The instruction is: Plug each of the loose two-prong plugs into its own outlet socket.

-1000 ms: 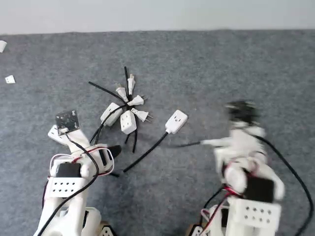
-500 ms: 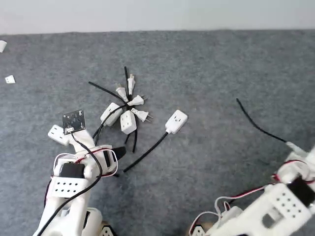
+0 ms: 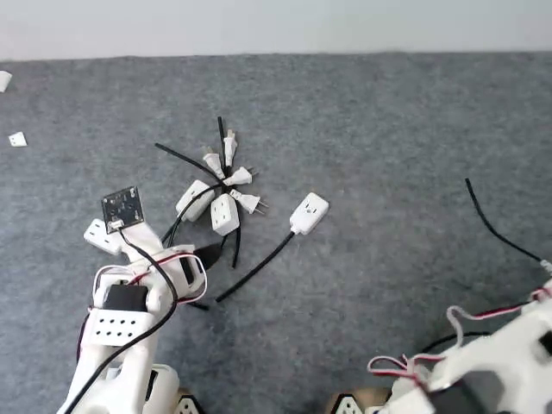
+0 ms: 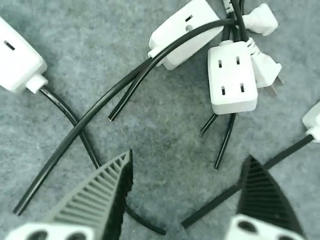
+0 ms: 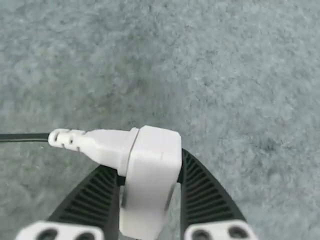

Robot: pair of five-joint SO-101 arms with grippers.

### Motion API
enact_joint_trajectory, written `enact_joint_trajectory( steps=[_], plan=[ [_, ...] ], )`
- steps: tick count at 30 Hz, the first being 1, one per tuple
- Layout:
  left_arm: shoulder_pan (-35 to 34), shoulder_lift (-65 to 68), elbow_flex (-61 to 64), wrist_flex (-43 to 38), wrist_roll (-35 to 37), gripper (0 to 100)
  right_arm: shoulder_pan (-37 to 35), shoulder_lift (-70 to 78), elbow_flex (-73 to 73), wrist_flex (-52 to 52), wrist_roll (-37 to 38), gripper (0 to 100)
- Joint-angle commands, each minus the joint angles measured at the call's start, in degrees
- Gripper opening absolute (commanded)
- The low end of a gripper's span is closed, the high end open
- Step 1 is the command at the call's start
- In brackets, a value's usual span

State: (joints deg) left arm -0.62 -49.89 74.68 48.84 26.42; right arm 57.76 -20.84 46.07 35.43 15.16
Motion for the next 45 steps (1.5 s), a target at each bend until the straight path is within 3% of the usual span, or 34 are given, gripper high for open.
enact_joint_trajectory(
  steps=[1, 3, 8, 18, 24, 28, 34, 42, 45],
  plan=[
    [1.8, -0.3, -3.0, -0.9, 2.0, 41, 0.0, 5.2, -5.8, -1.8, 3.2, 17.3],
    [3.0, -0.3, -3.1, -1.0, 3.9, 43, 0.2, 7.1, -6.4, -2.7, 2.9, 21.0],
    [3.7, 3.8, -7.3, -1.0, 5.2, 42, 0.5, 7.3, -6.4, -4.4, 2.9, 13.3],
    [4.6, 41.7, -32.6, -1.2, 6.1, 42, 0.5, 4.4, -6.3, -4.2, -1.4, 12.9],
    [4.7, 56.9, -44.6, -0.9, 6.1, 41, 0.4, 4.6, -6.3, -4.2, -1.5, 12.8],
    [6.1, 58.8, -45.9, -1.0, 6.1, 31, 0.0, 4.7, -6.2, -4.2, -1.6, 12.8],
    [6.1, 58.7, -46.4, -2.7, 5.6, 1, -0.7, 4.6, -2.2, -8.0, -1.6, 12.8],
    [6.1, 58.7, -46.2, -3.7, 5.6, 1, -1.0, 4.6, 0.3, -9.7, -1.3, 12.8],
    [6.2, 58.2, -46.5, -0.3, 5.5, 1, -1.0, 4.5, 0.3, -9.5, -1.1, 12.8]
  ],
)
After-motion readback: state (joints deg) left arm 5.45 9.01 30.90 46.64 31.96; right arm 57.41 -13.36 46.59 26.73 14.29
